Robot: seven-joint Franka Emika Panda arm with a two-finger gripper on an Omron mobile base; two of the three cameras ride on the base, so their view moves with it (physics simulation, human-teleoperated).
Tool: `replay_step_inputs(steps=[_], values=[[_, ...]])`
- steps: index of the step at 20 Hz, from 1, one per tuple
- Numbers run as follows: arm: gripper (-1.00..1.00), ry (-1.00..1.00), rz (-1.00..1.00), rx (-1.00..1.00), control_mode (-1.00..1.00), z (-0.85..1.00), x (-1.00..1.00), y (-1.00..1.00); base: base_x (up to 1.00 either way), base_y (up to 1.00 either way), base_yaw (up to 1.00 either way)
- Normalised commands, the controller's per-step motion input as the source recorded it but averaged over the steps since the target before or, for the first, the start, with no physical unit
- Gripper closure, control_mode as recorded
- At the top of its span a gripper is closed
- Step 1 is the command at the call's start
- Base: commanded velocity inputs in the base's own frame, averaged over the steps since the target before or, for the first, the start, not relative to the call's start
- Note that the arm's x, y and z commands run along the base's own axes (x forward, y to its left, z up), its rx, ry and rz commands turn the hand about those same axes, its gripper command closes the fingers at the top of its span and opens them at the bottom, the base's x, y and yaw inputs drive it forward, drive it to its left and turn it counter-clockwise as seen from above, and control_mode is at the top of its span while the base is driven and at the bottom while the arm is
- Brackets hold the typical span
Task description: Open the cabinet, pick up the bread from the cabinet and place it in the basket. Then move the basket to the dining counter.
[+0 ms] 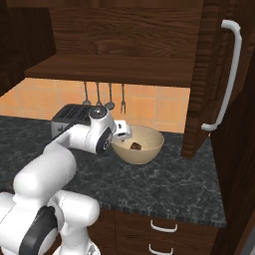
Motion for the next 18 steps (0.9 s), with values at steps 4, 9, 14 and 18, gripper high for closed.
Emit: replay_step_inputs(steps=[4,9,14,18], values=[[-1.0,0.05,0.2,-0.13,-1.0,-0.22,0.54,0.0,0.0,0.0,0.0],[-1.0,0.04,0.16,-0.17,-1.0,-0.44,0.22,0.0,0.0,0.0,0.0],[-1.0,0.04,0.11,-0.16,-1.0,-0.54,0.05,-0.07,0.0,0.0,0.0],[-1.0,0.06,0.09,-0.12,-1.0,-0.61,0.13,-0.14,0.0,0.0,0.0]])
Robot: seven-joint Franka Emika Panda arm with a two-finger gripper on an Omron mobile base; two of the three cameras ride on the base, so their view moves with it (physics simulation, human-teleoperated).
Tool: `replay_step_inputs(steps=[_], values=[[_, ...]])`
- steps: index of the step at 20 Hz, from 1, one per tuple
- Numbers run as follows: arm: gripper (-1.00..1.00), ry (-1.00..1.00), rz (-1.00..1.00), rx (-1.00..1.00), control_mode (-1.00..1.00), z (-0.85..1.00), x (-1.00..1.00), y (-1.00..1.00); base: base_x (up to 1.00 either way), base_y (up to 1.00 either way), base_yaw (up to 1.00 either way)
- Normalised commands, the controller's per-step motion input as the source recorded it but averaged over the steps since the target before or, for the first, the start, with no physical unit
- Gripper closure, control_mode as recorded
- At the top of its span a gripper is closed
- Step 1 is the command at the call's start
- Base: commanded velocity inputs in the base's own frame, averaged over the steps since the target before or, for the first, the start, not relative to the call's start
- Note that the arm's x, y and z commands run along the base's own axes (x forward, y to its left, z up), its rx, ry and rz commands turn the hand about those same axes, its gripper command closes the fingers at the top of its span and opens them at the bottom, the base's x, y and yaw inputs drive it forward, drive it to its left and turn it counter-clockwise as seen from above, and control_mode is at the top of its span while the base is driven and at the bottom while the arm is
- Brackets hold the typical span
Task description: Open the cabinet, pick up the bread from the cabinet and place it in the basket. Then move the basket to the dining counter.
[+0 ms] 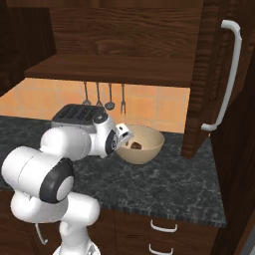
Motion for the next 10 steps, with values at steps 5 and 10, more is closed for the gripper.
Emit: replay_step_inputs(steps=[5,10], values=[[-1.0,0.03,0.08,-0.08,-1.0,-0.45,0.18,-0.2,0.0,0.0,0.0],[1.0,0.01,0.07,-0.06,-1.0,-0.47,-0.01,-0.3,0.0,0.0,0.0]])
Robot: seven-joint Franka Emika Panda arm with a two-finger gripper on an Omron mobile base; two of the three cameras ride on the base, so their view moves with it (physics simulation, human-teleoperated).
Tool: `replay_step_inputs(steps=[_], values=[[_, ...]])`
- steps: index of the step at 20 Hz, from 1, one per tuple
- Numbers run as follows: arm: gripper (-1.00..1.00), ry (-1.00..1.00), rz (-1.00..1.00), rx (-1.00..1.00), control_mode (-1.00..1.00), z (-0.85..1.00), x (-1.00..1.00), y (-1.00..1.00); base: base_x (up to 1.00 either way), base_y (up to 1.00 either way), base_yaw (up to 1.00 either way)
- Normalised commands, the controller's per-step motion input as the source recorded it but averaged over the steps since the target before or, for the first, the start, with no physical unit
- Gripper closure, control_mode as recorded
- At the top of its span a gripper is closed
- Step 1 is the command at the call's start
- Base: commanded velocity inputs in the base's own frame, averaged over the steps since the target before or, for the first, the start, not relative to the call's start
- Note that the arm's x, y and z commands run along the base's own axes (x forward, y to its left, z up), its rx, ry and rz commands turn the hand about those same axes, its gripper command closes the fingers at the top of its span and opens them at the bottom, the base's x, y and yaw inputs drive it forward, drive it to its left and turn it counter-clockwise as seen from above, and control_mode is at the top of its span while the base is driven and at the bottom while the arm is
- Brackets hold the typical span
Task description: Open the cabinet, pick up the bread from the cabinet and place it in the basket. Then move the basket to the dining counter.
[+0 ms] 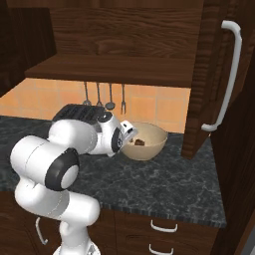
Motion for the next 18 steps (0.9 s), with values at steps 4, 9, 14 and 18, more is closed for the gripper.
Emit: replay_step_inputs(steps=[4,9,14,18], values=[[1.0,0.0,0.08,-0.01,-1.0,-0.11,-0.29,-0.49,0.0,0.0,0.0],[1.0,0.0,0.12,0.0,-1.0,0.0,-0.75,-0.27,0.0,0.0,0.0],[1.0,-0.03,0.15,0.0,-1.0,0.66,-0.33,0.0,0.0,0.0,0.0],[1.0,-0.04,0.2,0.0,-1.0,0.92,-0.35,0.0,0.0,0.0,0.0]])
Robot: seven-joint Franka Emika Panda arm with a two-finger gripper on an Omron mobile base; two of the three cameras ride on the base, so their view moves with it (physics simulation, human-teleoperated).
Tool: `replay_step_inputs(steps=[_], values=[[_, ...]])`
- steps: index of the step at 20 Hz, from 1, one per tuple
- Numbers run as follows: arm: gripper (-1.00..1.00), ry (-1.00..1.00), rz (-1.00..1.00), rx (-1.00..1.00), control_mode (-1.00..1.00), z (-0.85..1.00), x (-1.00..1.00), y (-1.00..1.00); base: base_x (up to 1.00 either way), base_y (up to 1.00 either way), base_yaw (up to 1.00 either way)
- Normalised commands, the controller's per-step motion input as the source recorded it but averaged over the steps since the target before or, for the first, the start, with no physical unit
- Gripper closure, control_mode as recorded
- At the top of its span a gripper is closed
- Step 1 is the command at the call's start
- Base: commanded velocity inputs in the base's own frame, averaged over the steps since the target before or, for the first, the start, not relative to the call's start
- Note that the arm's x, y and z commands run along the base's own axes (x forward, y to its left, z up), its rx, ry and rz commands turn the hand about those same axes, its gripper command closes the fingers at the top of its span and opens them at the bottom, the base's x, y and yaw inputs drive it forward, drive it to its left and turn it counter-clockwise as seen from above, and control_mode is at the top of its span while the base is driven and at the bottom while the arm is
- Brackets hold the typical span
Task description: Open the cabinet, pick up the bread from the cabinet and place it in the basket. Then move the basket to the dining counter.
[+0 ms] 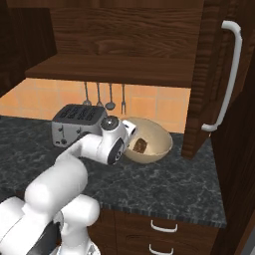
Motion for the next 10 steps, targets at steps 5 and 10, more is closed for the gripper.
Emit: replay_step_inputs(steps=[5,10], values=[[1.0,-0.01,0.3,-0.11,-1.0,0.52,-0.94,0.05,0.0,0.0,0.0],[1.0,-0.02,0.24,-0.17,-1.0,0.82,-1.0,0.24,0.0,0.0,0.0]])
